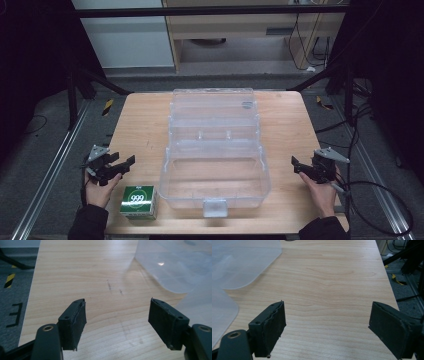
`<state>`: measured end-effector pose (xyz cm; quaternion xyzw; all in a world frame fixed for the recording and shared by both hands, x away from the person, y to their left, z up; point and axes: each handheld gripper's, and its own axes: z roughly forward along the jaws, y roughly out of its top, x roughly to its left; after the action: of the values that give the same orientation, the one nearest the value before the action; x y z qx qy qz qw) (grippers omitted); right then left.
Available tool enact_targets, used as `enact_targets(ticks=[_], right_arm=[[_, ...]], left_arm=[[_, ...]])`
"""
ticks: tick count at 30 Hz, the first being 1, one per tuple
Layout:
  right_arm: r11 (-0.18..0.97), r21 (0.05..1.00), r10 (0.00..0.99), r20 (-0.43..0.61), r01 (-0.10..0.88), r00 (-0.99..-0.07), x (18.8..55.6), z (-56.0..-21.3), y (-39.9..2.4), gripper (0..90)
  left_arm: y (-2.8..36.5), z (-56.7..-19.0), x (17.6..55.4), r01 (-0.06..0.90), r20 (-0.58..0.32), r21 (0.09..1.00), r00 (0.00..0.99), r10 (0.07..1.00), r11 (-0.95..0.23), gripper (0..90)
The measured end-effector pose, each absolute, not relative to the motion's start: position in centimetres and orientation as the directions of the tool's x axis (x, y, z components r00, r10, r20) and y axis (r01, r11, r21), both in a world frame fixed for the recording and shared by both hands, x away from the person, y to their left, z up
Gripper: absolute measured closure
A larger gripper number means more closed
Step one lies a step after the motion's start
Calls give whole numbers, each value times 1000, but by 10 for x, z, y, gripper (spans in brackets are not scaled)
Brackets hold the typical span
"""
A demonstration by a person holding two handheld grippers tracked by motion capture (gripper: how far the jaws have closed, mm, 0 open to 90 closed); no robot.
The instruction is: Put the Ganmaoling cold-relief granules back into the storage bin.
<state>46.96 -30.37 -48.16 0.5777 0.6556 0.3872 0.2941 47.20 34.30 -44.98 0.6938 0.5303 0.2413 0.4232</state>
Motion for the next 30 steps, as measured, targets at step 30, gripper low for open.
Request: enact_targets(ticks=[30], right_arm=[[117,846,979,-12,521,-202,461,-481,-299,107]], left_arm=[[341,-397,459,448,-40,822,661,749,-352,264]])
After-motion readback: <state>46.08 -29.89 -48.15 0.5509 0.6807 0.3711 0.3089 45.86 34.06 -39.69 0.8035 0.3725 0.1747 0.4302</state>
